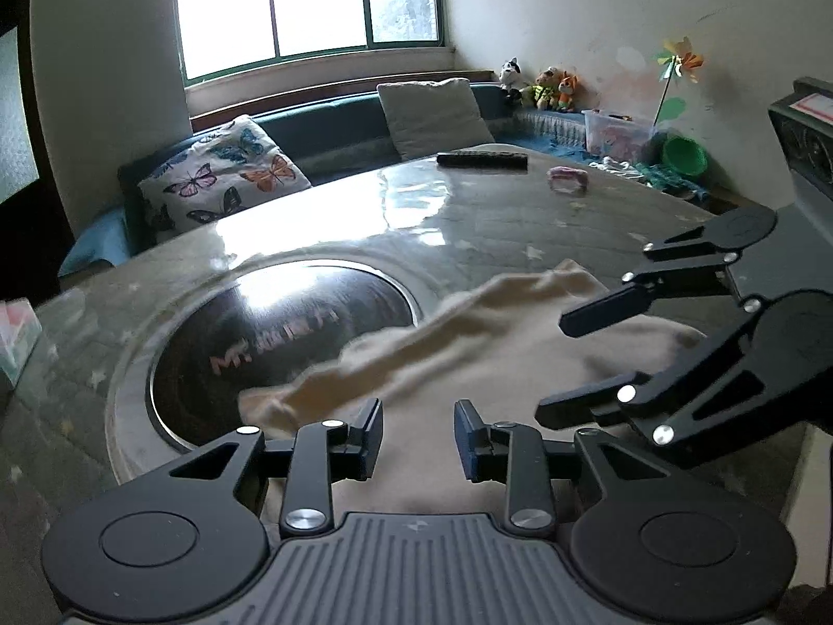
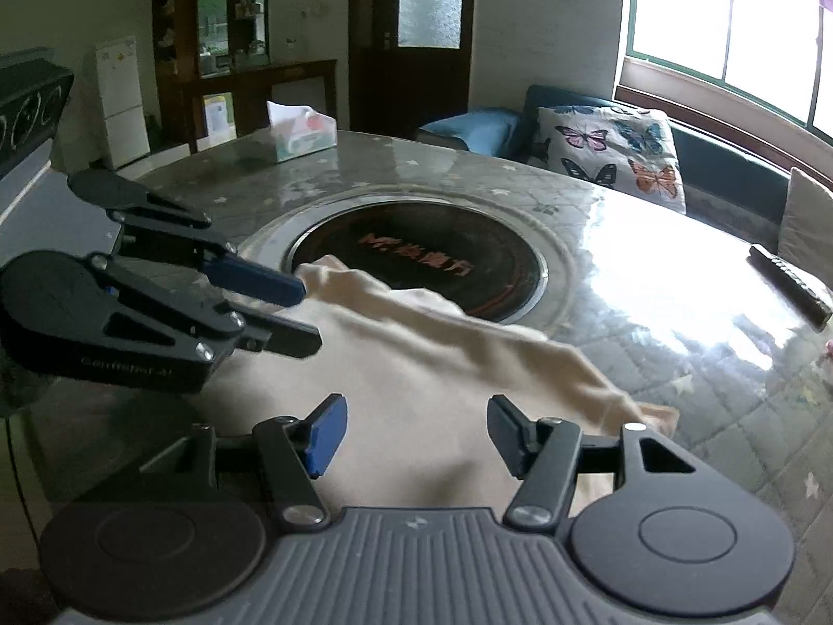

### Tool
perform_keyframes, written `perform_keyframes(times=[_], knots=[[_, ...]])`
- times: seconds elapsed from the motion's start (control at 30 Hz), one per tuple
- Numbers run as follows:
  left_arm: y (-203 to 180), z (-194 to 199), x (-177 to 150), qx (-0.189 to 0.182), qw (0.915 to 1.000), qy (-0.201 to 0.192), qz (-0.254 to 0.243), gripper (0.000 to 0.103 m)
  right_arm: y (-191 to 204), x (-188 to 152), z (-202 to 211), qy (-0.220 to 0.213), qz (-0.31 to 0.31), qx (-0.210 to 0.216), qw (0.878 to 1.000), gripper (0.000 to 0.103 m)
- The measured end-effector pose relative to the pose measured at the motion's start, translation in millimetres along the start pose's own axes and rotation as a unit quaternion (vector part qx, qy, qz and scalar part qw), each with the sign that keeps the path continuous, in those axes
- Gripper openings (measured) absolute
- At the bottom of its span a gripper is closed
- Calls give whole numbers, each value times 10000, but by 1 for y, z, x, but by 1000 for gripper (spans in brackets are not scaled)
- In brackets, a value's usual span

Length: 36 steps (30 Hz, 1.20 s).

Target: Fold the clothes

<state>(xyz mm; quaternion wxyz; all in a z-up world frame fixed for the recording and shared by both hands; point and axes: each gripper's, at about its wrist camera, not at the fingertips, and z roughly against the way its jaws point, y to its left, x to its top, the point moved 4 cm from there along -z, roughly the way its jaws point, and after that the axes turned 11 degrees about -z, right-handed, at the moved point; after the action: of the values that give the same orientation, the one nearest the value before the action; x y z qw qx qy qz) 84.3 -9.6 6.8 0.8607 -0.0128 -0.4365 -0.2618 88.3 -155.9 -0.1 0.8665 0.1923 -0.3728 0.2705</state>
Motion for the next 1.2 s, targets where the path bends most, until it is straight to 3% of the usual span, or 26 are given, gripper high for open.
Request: perform_keyframes(times=[0.07, 0.13, 0.5, 0.97, 1.2], knots=[[-5, 0, -7, -31, 10000, 42, 38, 33, 3, -6, 5, -28, -6, 39, 10000, 63], [-8, -1, -14, -4, 9999, 91, 53, 33, 2, -12, 10, -75, -38, 64, 9999, 70], [-7, 9, -14, 99, 9998, -26, 182, 33, -12, -41, 38, -269, -474, 156, 9984, 79], [11, 18, -31, 388, 9982, 149, 442, 33, -28, -52, 51, -203, -822, 175, 9963, 81], [17, 22, -39, 473, 9966, 251, 627, 48, -26, -51, 54, -208, -868, 232, 9957, 82]])
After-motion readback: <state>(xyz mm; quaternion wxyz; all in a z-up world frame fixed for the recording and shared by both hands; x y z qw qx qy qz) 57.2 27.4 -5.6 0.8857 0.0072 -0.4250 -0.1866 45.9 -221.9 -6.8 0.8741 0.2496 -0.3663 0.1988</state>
